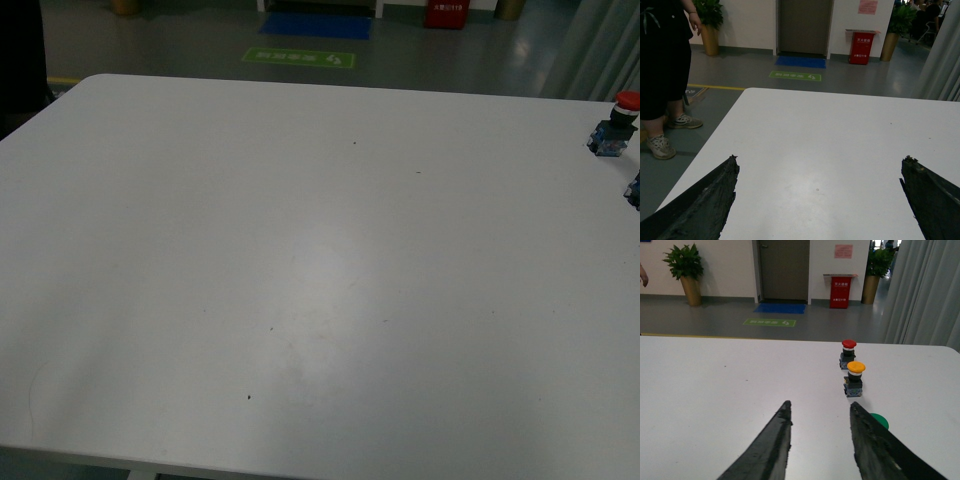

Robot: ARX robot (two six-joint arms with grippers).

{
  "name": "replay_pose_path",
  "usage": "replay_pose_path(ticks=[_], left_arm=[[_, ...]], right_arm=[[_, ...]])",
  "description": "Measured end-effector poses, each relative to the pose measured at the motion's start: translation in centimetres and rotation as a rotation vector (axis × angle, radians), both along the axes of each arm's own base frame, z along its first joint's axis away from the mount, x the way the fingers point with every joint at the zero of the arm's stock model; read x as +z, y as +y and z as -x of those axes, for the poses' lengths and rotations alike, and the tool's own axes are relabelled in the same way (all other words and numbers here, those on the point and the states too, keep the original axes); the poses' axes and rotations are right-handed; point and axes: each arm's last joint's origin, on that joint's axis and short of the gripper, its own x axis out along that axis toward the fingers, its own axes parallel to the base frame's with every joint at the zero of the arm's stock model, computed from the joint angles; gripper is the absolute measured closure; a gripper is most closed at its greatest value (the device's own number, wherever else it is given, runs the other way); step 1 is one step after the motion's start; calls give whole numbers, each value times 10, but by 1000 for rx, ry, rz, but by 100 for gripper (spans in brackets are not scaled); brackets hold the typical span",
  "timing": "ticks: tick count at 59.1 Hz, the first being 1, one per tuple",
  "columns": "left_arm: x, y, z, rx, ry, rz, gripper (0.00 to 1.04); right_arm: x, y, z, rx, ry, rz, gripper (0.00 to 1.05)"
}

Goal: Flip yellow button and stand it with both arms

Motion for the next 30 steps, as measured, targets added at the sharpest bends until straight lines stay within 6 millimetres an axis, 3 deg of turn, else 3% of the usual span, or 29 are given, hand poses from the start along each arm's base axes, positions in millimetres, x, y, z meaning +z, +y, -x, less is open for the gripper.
replay_pose_path(ticks=[19, 30], left_arm=[[0, 0, 0, 0, 0, 0, 7], [0, 0, 0, 0, 0, 0, 7]], right_arm=[[0, 0, 0, 0, 0, 0, 7], [0, 0, 0, 0, 0, 0, 7]])
